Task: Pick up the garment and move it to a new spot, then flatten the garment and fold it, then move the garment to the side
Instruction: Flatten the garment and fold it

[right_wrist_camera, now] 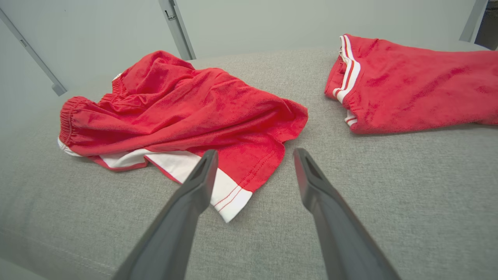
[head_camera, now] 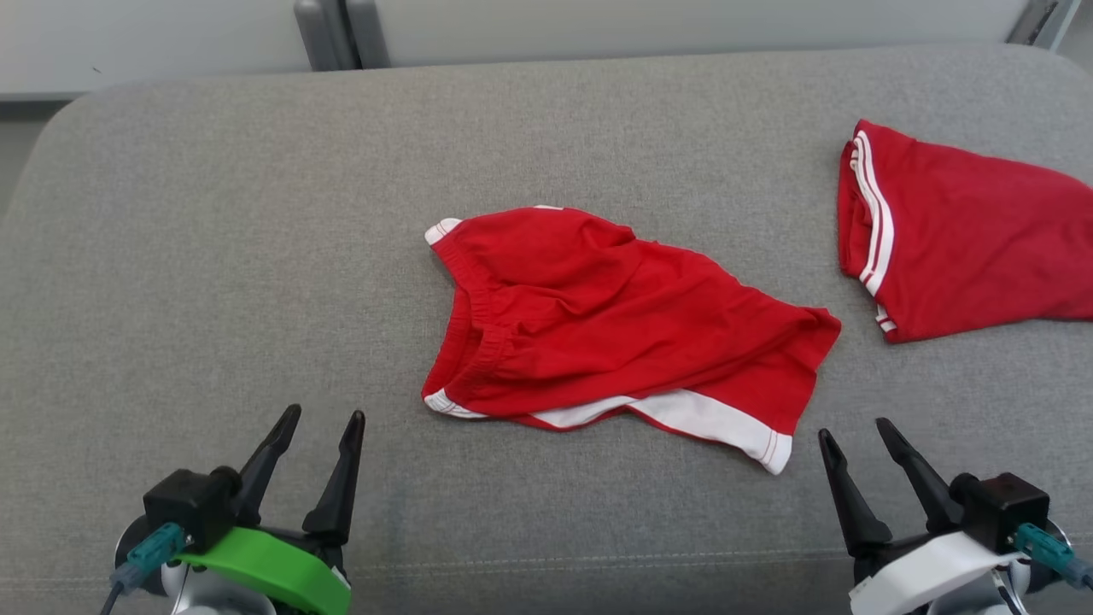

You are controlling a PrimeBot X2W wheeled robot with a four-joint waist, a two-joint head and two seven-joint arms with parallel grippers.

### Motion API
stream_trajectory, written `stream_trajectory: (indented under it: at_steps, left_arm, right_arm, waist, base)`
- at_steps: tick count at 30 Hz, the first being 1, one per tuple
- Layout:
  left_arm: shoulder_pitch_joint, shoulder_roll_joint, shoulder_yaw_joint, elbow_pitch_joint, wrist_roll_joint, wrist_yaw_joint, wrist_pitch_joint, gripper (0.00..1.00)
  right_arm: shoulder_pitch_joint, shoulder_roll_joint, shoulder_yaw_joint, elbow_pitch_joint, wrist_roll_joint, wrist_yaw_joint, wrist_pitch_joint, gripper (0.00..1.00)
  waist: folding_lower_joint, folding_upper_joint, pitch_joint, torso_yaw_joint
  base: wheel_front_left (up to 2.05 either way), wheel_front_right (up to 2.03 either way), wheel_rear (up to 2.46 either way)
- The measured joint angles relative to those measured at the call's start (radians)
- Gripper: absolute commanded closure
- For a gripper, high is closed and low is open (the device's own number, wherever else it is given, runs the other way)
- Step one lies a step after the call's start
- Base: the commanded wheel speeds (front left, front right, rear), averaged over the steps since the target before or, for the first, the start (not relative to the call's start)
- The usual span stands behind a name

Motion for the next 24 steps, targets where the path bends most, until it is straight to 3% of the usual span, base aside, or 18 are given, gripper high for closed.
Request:
stream_trajectory:
  at_steps: [13, 24]
  left_arm:
    - [-0.134, -0.042, -0.048, 0.075, 0.016, -0.064, 0.018, 0.00]
    - [-0.164, -0.062, -0.056, 0.151, 0.015, -0.086, 0.018, 0.00]
  right_arm:
    - [-0.099, 0.053, 0.071, 0.140, -0.012, 0.012, 0.021, 0.00]
    - [-0.146, 0.091, 0.091, 0.228, -0.013, 0.013, 0.016, 0.00]
  waist:
    - [0.0001, 0.0000, 0.119, -0.033]
    - [0.0000, 0.0000, 0.144, -0.054]
  base:
    - [0.00, 0.00, 0.00]
    - [0.00, 0.00, 0.00]
